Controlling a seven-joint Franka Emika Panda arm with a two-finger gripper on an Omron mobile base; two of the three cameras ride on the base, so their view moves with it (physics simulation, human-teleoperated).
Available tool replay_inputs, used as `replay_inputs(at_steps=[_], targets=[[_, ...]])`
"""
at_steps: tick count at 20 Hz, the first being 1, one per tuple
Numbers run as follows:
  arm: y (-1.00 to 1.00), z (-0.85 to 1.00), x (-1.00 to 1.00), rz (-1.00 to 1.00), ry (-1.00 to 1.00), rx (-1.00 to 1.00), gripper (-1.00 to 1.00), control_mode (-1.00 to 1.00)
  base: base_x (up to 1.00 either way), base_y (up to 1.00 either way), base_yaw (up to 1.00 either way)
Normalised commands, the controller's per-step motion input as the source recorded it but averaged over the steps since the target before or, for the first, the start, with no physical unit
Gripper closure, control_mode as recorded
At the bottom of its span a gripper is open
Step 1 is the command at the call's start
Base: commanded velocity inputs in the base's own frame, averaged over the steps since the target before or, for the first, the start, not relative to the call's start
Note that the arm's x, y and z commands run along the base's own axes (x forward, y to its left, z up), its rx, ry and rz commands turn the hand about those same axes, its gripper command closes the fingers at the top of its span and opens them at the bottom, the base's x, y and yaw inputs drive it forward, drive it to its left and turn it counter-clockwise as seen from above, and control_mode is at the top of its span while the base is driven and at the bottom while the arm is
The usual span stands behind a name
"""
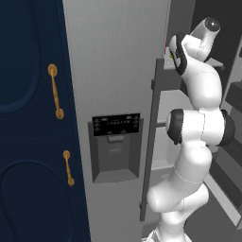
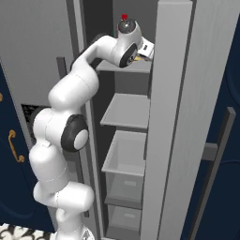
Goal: Grab a lemon wedge from the fridge and one ice cube from the ice bowl, and put them in the glass of lemonade.
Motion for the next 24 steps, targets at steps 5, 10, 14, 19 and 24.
replay_inputs(at_steps=[5,10,14,19,24], targets=[[-0.03,0.17,0.38,0.0,0.01,0.03,-1.0,-1.0,0.0,0.0,0.0],[0.11,0.21,0.38,0.04,0.03,0.02,-1.0,-1.0,0.0,0.0,0.0],[0.14,-0.01,0.34,0.1,0.15,0.0,-1.0,-1.0,0.0,0.0,0.0],[0.04,-0.01,0.29,0.06,0.08,0.0,-1.0,-1.0,0.0,0.0,0.0],[0.0,-0.14,0.0,0.0,0.08,0.0,-1.0,-1.0,0.0,0.0,0.0]])
